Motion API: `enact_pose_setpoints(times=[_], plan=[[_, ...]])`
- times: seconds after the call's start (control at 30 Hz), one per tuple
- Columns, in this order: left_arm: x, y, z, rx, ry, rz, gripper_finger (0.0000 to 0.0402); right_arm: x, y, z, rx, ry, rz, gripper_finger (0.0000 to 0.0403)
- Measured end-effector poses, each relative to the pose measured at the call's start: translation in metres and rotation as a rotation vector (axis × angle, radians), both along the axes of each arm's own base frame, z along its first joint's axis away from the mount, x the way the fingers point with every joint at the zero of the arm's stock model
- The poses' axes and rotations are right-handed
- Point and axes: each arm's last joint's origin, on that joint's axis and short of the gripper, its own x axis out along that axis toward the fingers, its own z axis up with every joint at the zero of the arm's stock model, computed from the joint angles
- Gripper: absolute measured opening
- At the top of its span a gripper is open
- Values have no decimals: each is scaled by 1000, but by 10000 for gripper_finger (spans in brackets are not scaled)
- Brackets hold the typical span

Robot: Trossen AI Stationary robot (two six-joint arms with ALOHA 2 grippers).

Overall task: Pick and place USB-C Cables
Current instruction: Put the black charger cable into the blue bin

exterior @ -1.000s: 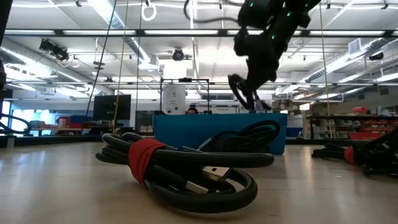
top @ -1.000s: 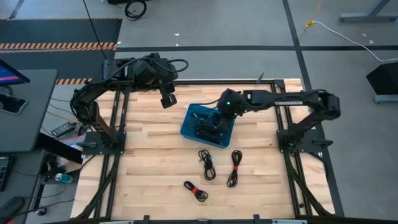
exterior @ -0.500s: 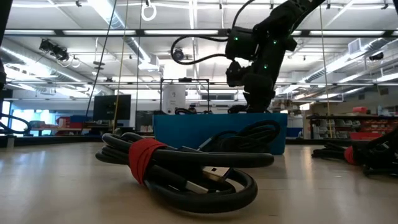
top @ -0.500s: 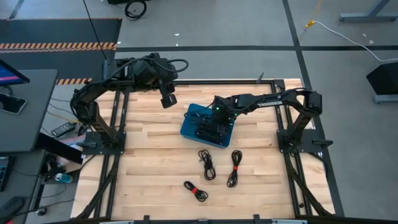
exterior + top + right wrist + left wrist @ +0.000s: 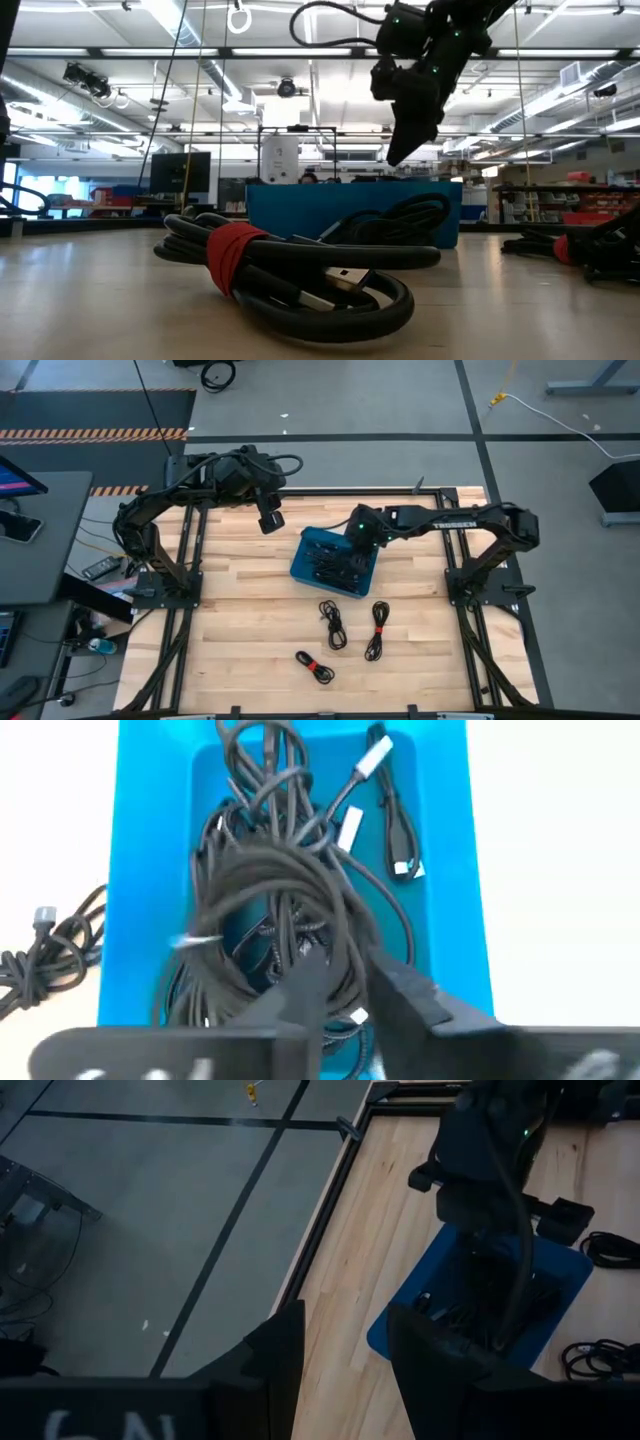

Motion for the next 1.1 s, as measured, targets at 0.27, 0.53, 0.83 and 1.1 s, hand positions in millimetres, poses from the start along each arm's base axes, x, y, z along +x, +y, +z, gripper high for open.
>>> enact_pose_setpoints(times=[0.27, 0.53, 0.83, 1.1], plan=[[0, 0, 0, -10, -8, 10, 151, -6, 0, 18, -44, -44, -41, 134], [0, 0, 0, -10, -8, 10, 151, -14, 27, 84, 197, -214, 57, 134], [0, 0, 0, -10, -8, 10, 151, -45, 80, 89, 422, 91, -80, 131], [0, 0, 0, -8, -5, 8, 151, -41, 124, 75, 461, 212, -247, 133]])
